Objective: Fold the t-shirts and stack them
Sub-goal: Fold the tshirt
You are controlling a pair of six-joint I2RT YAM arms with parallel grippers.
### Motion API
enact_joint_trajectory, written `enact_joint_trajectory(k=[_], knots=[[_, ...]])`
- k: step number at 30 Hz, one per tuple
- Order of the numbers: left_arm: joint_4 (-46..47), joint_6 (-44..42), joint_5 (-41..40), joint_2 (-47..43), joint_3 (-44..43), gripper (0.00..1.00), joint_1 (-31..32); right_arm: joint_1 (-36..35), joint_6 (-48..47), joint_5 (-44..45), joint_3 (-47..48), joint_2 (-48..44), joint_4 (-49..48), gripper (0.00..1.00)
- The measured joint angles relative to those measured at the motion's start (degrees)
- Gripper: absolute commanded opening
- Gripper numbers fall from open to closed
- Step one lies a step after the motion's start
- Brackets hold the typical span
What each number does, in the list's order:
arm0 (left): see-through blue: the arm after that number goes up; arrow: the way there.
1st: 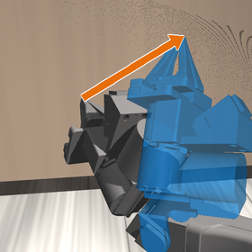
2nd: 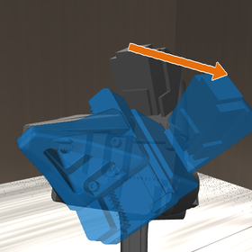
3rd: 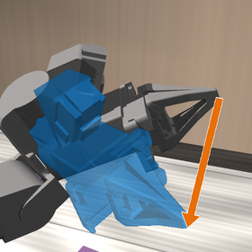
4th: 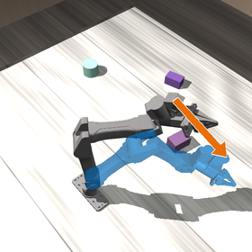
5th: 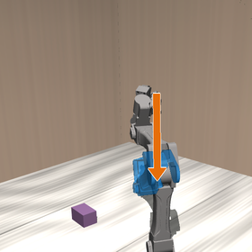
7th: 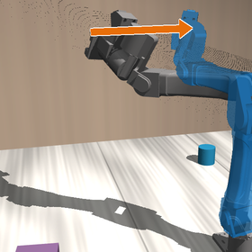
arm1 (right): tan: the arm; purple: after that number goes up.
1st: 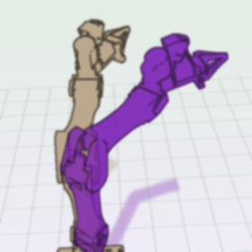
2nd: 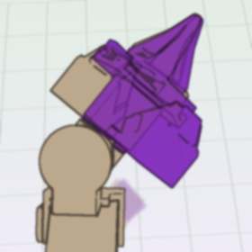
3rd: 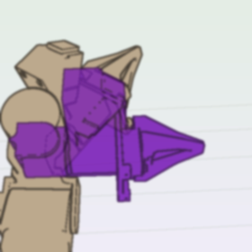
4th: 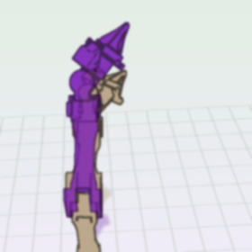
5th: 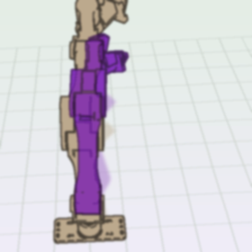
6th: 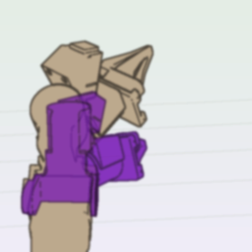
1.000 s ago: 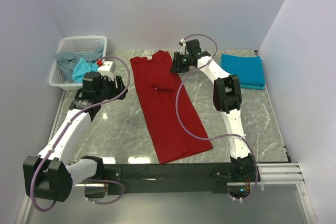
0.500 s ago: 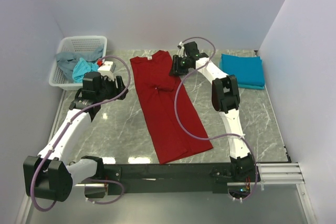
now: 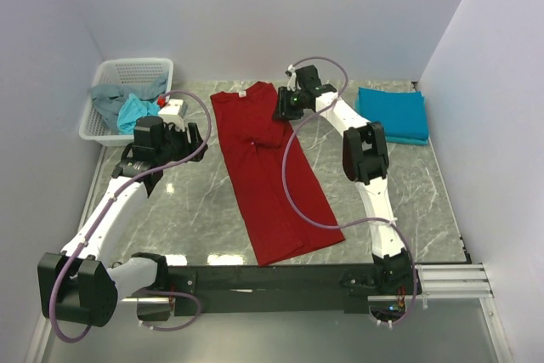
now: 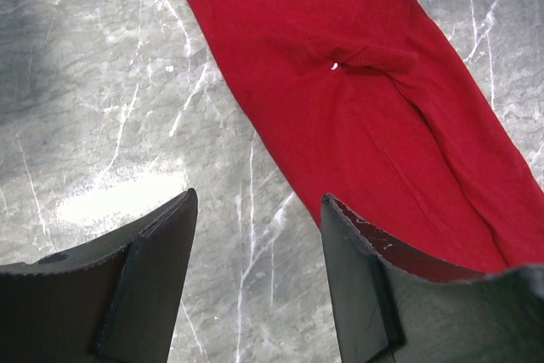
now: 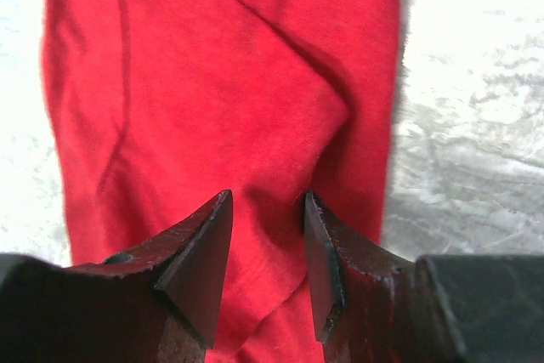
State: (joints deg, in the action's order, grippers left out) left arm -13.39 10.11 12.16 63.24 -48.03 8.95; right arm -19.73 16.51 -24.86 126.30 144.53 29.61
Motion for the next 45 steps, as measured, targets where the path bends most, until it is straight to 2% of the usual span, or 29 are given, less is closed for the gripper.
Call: enact_joint_trajectory(k=[18,24,32,45], knots=[[-0.02,-0.02,-0.02,0.0,0.0,0.66,0.0,-4.68,-1.62,0.96,-0.9,-6.84,-1.73,0.46],[-0.02,-0.02,0.02,0.0,0.0,0.66,-0.02,-2.21,-1.64,2.47,-1.22,-6.82,-1.68,0.46],[-0.11,-0.02,0.02,0.46,-0.02,0.66,0.0,3.02,-2.23,4.15,3.15,-1.79,-1.29,0.47],[-0.17,-0.02,0.02,1.09,-0.11,0.66,0.0,2.08,-0.85,0.52,4.68,3.96,-1.01,0.46]])
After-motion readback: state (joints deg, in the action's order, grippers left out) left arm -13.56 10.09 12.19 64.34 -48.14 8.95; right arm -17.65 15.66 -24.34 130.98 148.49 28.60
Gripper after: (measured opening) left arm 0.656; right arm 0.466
